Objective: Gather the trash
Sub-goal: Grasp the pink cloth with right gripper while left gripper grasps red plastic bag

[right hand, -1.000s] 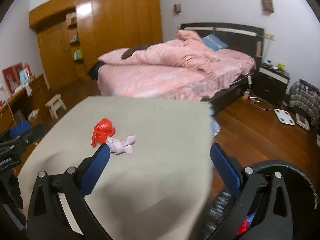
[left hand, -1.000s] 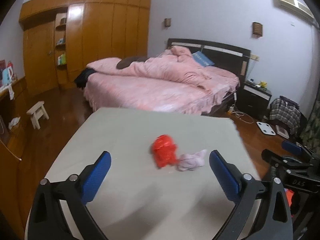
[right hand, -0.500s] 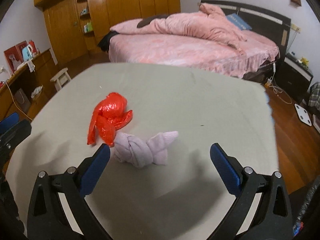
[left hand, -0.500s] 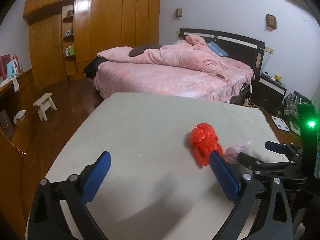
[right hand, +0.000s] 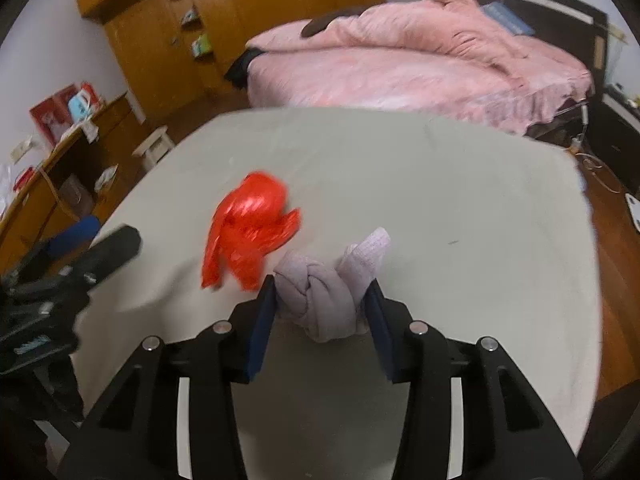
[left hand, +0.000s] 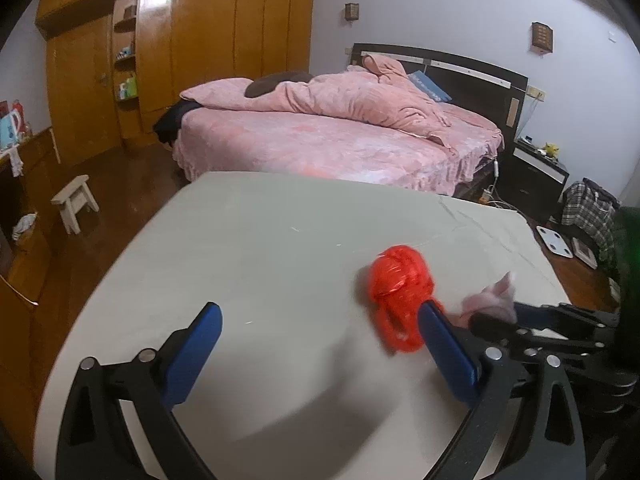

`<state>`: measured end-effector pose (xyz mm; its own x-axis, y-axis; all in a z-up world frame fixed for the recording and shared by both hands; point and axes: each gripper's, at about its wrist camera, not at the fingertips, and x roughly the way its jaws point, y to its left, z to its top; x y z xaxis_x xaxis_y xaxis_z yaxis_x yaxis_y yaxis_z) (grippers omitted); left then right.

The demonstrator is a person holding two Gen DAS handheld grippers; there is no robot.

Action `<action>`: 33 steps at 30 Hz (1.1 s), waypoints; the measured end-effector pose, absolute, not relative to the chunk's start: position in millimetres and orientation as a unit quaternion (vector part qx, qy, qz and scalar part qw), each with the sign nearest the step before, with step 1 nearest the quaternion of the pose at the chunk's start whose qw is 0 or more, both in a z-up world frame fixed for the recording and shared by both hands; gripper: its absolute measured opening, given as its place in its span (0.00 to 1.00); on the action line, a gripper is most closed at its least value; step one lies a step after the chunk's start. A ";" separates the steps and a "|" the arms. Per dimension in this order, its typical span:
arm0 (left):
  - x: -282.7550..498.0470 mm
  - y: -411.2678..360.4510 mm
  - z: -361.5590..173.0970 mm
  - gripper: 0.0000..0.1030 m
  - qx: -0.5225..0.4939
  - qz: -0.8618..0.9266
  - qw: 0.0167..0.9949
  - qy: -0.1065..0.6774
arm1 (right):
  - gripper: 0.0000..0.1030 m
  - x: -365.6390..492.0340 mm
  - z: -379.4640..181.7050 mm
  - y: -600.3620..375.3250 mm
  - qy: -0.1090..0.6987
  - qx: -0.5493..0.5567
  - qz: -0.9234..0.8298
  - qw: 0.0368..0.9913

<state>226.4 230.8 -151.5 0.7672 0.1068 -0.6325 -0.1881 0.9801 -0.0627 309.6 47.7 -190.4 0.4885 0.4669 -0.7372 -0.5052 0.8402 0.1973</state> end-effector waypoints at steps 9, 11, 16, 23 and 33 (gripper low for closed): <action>276.8 196.8 -170.6 0.88 -0.043 0.045 0.929 0.364 | 0.41 330.0 -180.4 8.9 0.401 -0.026 0.231 0.886; 286.3 195.3 -178.5 0.82 -0.048 0.042 0.923 0.379 | 0.41 330.8 -182.3 1.8 0.401 -0.026 0.227 0.887; 304.6 194.1 -193.5 0.55 -0.065 0.024 0.904 0.422 | 0.42 330.4 -181.6 -12.9 0.401 -0.019 0.219 0.889; 295.4 187.7 -182.7 0.35 -0.055 0.029 0.914 0.402 | 0.42 321.6 -174.0 -22.3 0.394 -0.010 0.219 0.893; 248.9 169.1 -126.4 0.35 -0.042 0.034 0.932 0.358 | 0.42 293.2 -136.8 -40.0 0.367 0.013 0.224 0.903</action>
